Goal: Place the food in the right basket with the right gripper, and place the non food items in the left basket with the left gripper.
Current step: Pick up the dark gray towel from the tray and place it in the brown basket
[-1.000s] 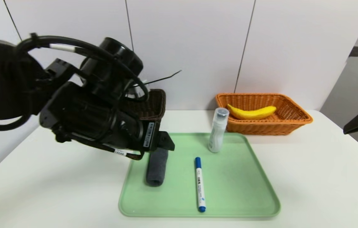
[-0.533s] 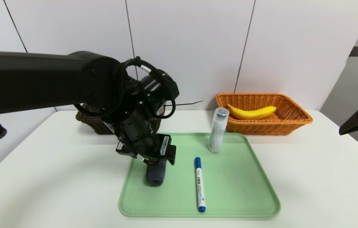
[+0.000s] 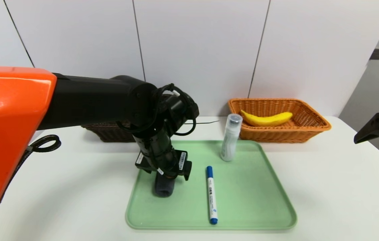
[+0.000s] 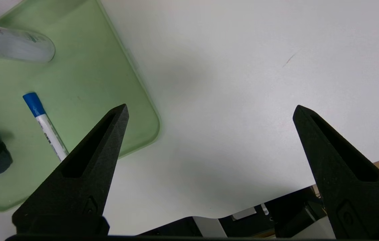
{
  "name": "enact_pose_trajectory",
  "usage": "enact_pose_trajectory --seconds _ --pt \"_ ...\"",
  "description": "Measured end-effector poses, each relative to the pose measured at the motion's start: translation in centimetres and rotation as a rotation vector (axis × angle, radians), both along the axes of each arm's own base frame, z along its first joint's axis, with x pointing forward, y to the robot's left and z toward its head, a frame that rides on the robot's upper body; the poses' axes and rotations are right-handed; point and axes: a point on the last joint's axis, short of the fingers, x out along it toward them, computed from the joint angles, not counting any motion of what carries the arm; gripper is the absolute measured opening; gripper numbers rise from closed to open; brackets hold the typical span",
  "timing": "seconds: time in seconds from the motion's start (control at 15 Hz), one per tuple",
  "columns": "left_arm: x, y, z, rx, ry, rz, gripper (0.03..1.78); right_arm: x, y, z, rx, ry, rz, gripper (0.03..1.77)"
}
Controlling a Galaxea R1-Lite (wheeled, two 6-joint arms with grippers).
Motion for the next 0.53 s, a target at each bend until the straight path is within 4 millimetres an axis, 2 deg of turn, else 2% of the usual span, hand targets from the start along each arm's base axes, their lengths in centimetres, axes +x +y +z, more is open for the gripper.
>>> enact_pose_trajectory --seconds 0.53 --pt "1.7 -0.3 -1.4 0.008 0.015 0.023 1.69 0.0 0.0 -0.1 0.003 0.005 0.003 1.70"
